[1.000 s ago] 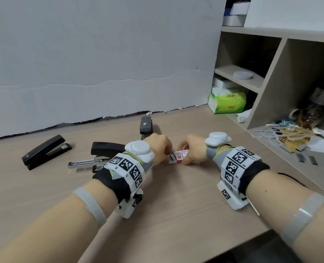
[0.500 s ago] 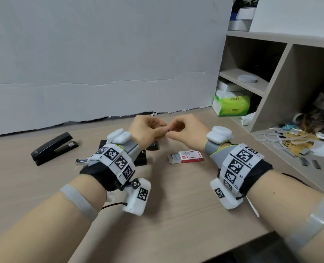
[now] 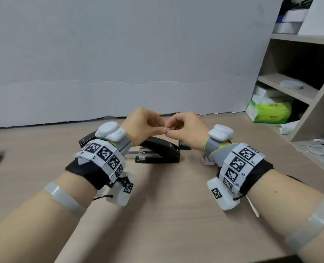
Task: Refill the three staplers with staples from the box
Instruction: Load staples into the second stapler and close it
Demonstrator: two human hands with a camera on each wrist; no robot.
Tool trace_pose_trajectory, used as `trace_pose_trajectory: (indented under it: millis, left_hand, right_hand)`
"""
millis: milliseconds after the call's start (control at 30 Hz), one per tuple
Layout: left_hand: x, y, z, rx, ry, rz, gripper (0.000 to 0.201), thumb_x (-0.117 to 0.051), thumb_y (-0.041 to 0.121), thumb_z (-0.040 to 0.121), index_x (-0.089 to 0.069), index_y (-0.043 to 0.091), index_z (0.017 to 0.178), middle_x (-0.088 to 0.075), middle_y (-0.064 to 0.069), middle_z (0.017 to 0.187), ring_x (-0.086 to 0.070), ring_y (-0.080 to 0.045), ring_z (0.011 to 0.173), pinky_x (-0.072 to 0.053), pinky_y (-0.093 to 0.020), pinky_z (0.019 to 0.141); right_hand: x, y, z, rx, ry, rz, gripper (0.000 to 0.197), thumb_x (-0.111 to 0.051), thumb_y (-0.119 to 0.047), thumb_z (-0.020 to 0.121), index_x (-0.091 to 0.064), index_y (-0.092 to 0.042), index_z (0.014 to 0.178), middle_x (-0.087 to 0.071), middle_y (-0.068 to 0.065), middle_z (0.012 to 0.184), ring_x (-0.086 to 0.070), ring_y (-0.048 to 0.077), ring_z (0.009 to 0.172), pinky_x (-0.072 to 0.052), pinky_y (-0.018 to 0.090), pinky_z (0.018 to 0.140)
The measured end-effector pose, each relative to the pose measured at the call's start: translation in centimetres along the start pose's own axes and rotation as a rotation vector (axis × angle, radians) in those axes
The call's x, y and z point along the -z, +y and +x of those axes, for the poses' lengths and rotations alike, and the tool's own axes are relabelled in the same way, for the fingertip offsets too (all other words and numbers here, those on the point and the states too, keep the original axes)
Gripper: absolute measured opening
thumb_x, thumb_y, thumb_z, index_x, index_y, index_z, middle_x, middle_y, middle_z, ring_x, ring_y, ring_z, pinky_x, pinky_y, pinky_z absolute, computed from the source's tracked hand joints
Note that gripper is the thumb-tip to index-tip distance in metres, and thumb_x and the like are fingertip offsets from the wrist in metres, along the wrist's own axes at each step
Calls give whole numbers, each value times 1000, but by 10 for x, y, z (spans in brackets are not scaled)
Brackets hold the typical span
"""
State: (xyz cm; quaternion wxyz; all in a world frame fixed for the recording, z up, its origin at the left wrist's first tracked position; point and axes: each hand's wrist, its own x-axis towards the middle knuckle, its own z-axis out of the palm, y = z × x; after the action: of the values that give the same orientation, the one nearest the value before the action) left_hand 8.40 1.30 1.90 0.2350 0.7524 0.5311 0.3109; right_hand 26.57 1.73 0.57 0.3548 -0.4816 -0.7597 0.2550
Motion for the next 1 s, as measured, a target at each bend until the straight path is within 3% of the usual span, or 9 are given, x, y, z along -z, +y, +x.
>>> trace_pose_trajectory:
  millis: [100, 200, 267, 367, 433, 567, 700, 867, 1000]
  left_hand:
    - [20, -16, -9, -3, 8, 101, 10, -75, 32, 82, -72, 29, 91, -65, 3, 71, -60, -17, 65, -53, -38, 72]
    - [36, -44, -19, 54, 29, 132, 8, -67, 29, 90, -73, 32, 94, -68, 7, 75, -66, -17, 68, -55, -29, 71]
    - [41, -67, -25, 83, 41, 129, 9, -66, 27, 90, -73, 34, 89, -69, 3, 77, -66, -20, 69, -57, -35, 75]
    - [39, -89, -34, 123, 14, 143, 11, -69, 23, 88, -70, 34, 86, -70, 2, 80, -65, -22, 76, -55, -40, 80]
    - [36, -97, -38, 134, -4, 163, 9, -70, 20, 88, -72, 28, 90, -72, 5, 86, -66, -15, 83, -52, -31, 83]
    - [34, -97, -37, 132, -56, 261, 9, -69, 22, 88, -74, 21, 96, -71, 7, 91, -64, -12, 85, -49, -26, 84]
    - [29, -89, -35, 132, -167, 346, 14, -69, 23, 88, -75, 23, 100, -72, 6, 96, -64, -11, 90, -49, -25, 83]
    - [24, -81, -28, 133, -186, 406, 17, -67, 22, 89, -74, 23, 104, -64, 10, 86, -59, -12, 86, -42, -22, 78]
    - [23, -84, -27, 101, -202, 443, 16, -68, 21, 89, -75, 23, 103, -60, 11, 81, -56, -12, 82, -38, -21, 73]
  right_hand:
    - [-19, -5, 9, -6, -37, 23, 20, -79, -19, 74, -68, -24, 90, -67, -8, 77, -60, 7, 68, -53, 30, 72]
    - [-33, 2, 16, -71, -148, -94, 54, -84, -33, 69, -60, -27, 118, -65, -7, 99, -60, 10, 86, -51, 27, 81]
    - [-40, 7, 15, -127, -258, -159, 62, -84, -36, 69, -57, -29, 124, -62, -7, 108, -60, 12, 95, -47, 25, 83]
    - [-45, 16, 13, -160, -336, -238, 31, -79, -31, 72, -67, -24, 100, -71, 3, 97, -68, 26, 90, -55, 37, 79]
    - [-47, 17, 13, -163, -359, -280, 23, -77, -31, 72, -68, -21, 90, -73, 8, 89, -70, 30, 84, -55, 40, 75]
    - [-44, 17, 14, -147, -386, -267, 15, -78, -31, 75, -63, -30, 78, -71, 1, 82, -64, 20, 72, -50, 31, 67]
    - [-41, 17, 17, -136, -405, -281, 20, -79, -30, 76, -68, -21, 89, -72, 5, 86, -65, 22, 75, -53, 35, 72]
    - [-42, 20, 17, -135, -420, -247, 16, -79, -30, 76, -66, -30, 85, -72, 0, 84, -65, 20, 74, -52, 31, 69]
    - [-42, 23, 18, -139, -424, -234, 24, -79, -31, 76, -70, -26, 98, -74, 1, 91, -70, 24, 85, -56, 36, 78]
